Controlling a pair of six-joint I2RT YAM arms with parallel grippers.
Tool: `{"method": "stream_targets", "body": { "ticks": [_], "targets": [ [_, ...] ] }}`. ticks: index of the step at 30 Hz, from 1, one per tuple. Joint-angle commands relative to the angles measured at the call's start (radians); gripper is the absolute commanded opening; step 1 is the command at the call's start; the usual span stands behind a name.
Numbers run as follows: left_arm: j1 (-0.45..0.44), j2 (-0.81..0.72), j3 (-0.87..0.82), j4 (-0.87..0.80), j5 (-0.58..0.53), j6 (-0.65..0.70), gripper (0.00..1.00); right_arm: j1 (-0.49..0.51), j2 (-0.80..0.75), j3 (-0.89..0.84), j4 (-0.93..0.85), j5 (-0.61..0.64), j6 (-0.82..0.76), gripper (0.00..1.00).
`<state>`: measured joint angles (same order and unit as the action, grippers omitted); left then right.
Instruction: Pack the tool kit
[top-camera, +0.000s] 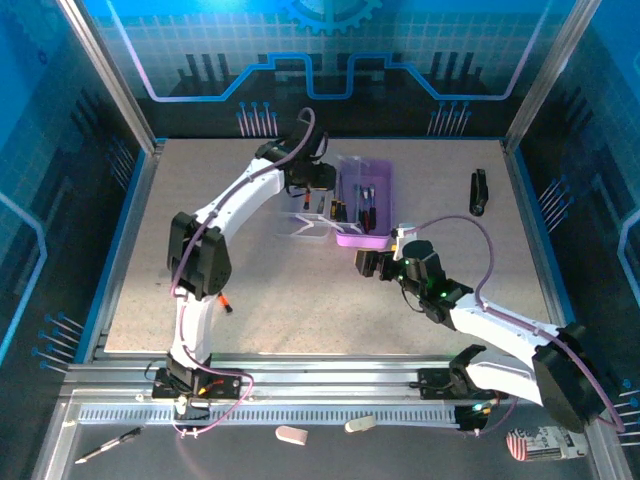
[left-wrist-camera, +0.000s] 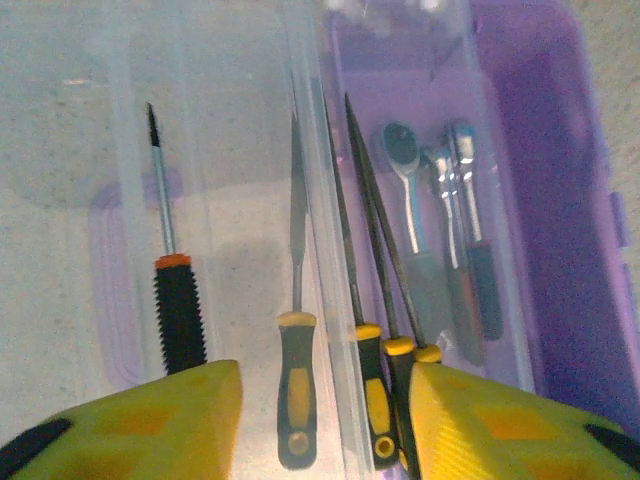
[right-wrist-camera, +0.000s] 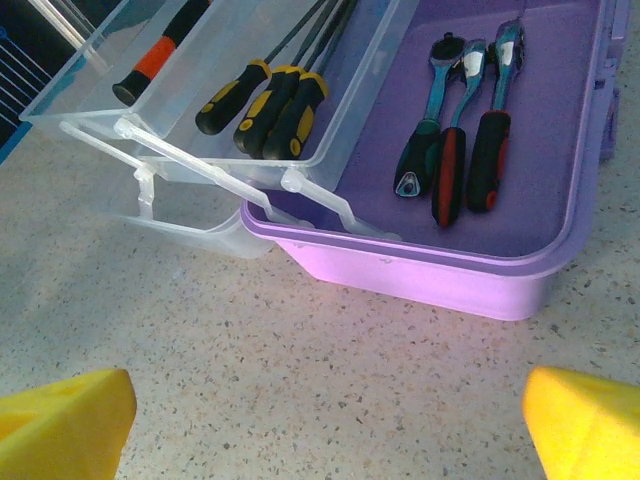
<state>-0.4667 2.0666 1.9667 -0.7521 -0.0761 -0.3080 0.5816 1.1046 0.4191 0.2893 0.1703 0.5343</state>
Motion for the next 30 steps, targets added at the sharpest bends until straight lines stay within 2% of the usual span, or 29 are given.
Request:
{"method": "stream_targets", "body": {
  "ticks": [1, 6, 10, 14, 18, 22, 25, 30],
  "targets": [
    [-0.004, -0.161, -0.090, 0.046, -0.059, -0.010, 0.53, -0.008, 0.008, 0.011, 0.020, -0.011, 0.008, 1.00],
    [0.001, -0.367, -0.347, 0.157, -0.149, -0.065, 0.58, -0.008, 0.019, 0.012, 0.026, -0.022, 0.013, 1.00],
    [0.022, -0.518, -0.551, 0.171, -0.227, -0.131, 0.59, -0.009, 0.044, 0.022, 0.031, -0.051, 0.015, 0.99],
    [0.090, -0.694, -0.755, 0.143, -0.228, -0.241, 0.59, 0.000, 0.063, 0.029, 0.064, -0.124, 0.004, 0.99],
    [0.128, -0.865, -0.951, 0.098, -0.270, -0.353, 0.58, 0.089, 0.107, 0.070, 0.087, -0.172, -0.068, 0.99],
    [0.128, -1.013, -1.155, 0.029, -0.327, -0.544, 0.55, 0.191, 0.173, 0.120, 0.096, -0.189, -0.143, 0.99],
    [0.130, -1.067, -1.264, 0.003, -0.340, -0.607, 0.55, 0.219, 0.203, 0.138, 0.086, -0.167, -0.159, 1.00],
    [0.131, -1.009, -1.301, -0.057, -0.329, -0.647, 0.52, 0.219, 0.209, 0.137, 0.079, -0.133, -0.157, 1.00]
  ]
}}
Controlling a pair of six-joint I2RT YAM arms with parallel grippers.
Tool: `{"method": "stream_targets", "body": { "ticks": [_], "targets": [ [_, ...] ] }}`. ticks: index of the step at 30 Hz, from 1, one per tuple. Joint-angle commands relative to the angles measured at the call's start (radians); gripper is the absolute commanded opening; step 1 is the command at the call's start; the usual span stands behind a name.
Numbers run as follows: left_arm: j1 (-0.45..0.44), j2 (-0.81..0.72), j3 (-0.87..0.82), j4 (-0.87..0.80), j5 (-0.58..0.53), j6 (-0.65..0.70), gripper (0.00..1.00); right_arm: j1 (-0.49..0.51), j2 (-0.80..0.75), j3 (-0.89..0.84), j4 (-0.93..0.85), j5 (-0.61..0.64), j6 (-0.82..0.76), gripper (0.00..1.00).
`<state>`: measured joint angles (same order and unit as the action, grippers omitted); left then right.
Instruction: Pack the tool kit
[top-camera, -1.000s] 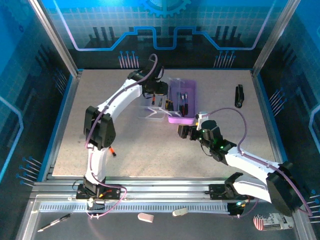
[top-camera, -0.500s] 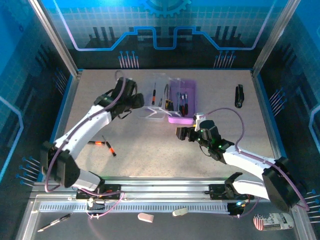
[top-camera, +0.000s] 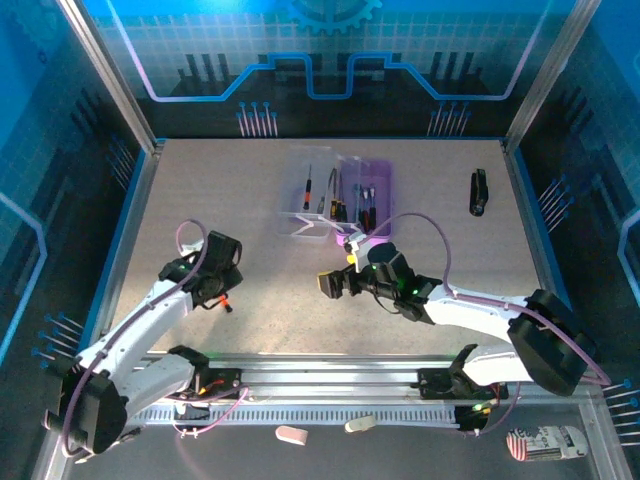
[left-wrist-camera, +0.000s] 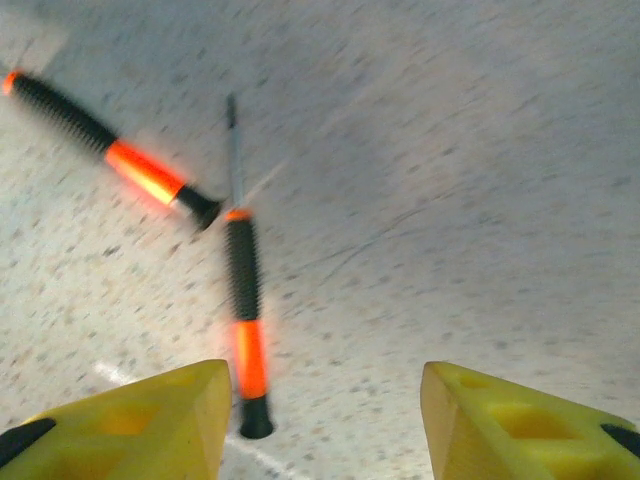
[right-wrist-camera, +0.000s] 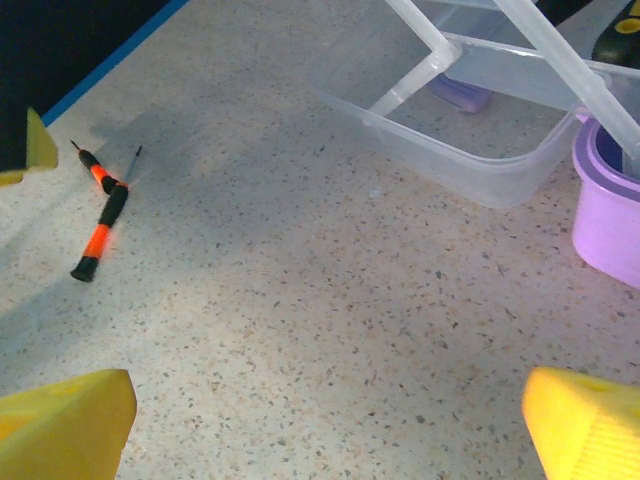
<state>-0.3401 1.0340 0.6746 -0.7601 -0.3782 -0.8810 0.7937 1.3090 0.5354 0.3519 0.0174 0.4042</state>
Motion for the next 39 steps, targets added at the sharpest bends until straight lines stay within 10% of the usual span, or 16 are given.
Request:
{"method": "stream_targets", "body": {
  "ticks": [1, 39],
  "targets": [
    [0.005, 0.044, -0.013, -0.054, -0.025, -0.083, 0.52, 0.007, 0.001, 0.021, 0.013, 0.024, -0.028, 1.00],
    [0.164, 0.244, -0.133, 0.241, 0.119, -0.044, 0.37, -0.001, -0.022, 0.012, -0.005, 0.080, -0.033, 1.00]
  ]
}}
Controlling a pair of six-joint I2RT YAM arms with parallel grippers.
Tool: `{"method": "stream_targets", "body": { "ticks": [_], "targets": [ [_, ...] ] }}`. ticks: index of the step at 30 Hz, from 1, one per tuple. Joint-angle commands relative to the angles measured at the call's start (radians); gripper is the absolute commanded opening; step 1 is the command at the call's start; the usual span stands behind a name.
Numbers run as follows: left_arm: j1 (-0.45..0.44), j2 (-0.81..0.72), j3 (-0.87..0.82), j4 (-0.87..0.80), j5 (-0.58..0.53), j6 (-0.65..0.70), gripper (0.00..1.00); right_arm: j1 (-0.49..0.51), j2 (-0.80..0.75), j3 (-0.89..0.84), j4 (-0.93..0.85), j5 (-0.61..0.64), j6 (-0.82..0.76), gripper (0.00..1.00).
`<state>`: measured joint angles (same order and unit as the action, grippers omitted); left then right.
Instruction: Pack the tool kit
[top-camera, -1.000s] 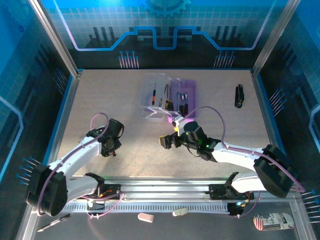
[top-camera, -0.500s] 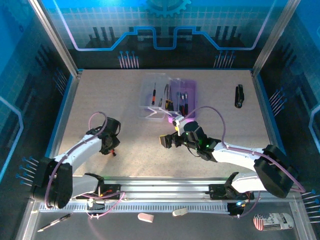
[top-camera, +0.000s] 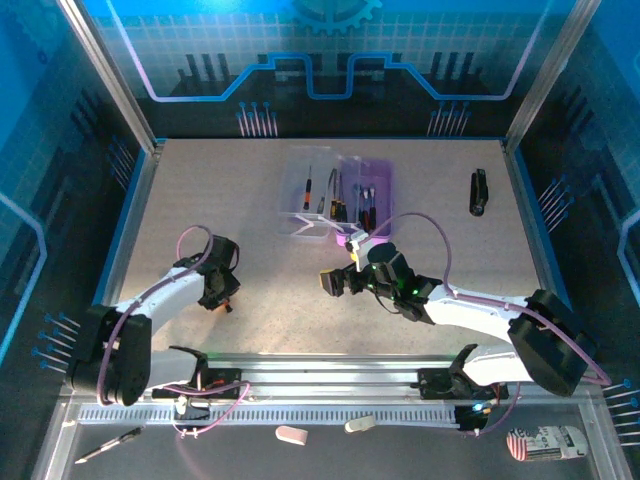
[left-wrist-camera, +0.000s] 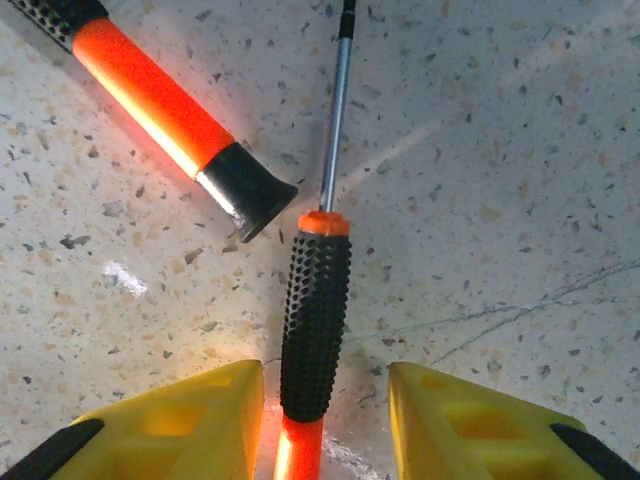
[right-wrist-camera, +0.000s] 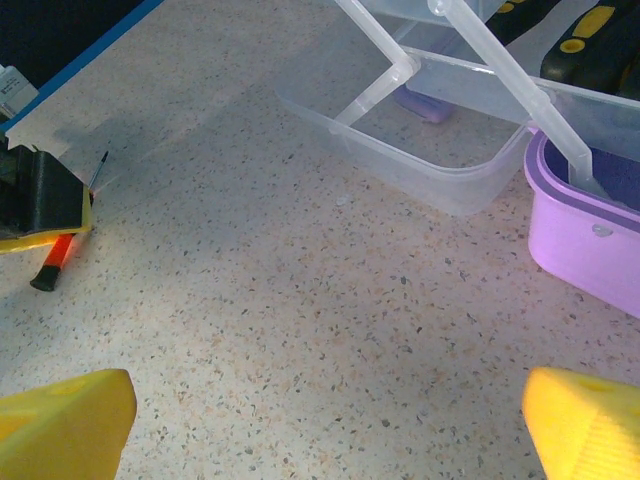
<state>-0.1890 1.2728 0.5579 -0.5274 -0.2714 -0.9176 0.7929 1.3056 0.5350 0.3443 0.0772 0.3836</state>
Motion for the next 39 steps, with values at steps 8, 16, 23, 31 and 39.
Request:
{"method": "stream_targets", "body": {
  "ticks": [8, 16, 23, 31, 39],
  "targets": [
    [0.014, -0.001, -0.013, 0.072, 0.040, 0.019, 0.31, -0.003, -0.033, -0.002, 0.015, 0.037, -0.009, 1.00],
    [0.015, 0.040, -0.015, 0.083, 0.060, 0.020, 0.31, -0.010, -0.041, -0.010, 0.017, 0.047, -0.005, 1.00],
    [0.014, 0.078, 0.008, 0.105, 0.079, 0.032, 0.26, -0.016, -0.044, -0.010, 0.018, 0.043, 0.000, 1.00],
    [0.015, 0.106, 0.057, 0.117, 0.096, 0.082, 0.15, -0.021, -0.048, -0.013, 0.017, 0.042, -0.001, 1.00],
    [-0.026, 0.043, 0.198, 0.011, 0.075, 0.150, 0.13, -0.033, -0.040, -0.017, 0.022, 0.054, 0.007, 1.00]
  ]
}}
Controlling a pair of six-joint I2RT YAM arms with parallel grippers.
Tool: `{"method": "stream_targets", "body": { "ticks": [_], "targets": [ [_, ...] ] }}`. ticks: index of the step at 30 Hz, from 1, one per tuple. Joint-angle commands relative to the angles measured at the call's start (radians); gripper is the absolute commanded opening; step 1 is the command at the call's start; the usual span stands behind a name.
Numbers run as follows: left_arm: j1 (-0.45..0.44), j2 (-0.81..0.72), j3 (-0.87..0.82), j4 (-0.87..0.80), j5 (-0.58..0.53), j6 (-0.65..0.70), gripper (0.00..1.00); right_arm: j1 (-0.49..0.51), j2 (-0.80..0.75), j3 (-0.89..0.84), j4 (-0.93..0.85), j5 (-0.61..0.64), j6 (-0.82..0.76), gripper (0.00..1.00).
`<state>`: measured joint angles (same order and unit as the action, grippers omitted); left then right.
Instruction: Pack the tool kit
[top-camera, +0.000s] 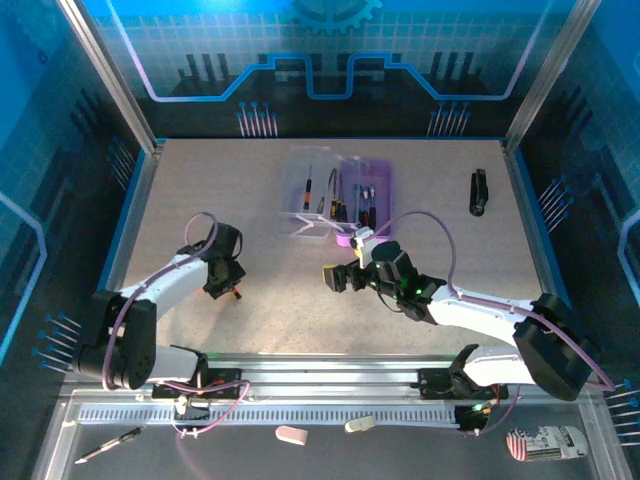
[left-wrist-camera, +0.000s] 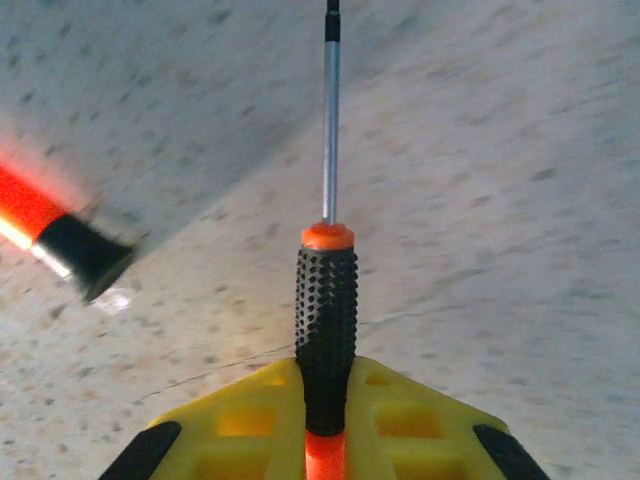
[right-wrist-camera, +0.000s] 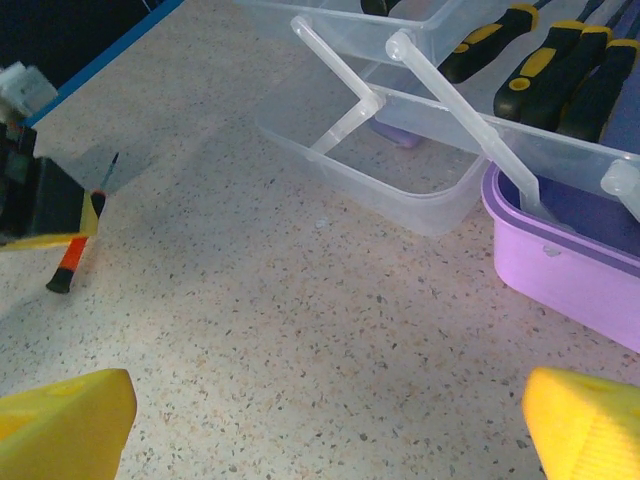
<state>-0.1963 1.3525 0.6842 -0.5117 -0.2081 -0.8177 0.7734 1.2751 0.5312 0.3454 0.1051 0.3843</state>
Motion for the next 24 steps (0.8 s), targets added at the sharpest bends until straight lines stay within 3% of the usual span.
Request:
{"method": "stream_targets", "body": {
  "ticks": [1, 8, 24],
  "targets": [
    [-0.028, -0.044, 0.098, -0.020, 0.007, 0.061, 0.13, -0.015, -0.013, -0.017, 0.021, 0.038, 0.011, 1.00],
    [-0.119, -0.007, 0.330, -0.110, -0.047, 0.151, 0.13, -0.047, -0.066, -0.063, 0.026, 0.133, 0.055, 1.00],
    [-0.300, 0.394, 0.933, -0.135, 0.007, 0.376, 0.14, -0.178, -0.052, -0.075, 0.011, 0.022, 0.152, 1.00]
  ]
}}
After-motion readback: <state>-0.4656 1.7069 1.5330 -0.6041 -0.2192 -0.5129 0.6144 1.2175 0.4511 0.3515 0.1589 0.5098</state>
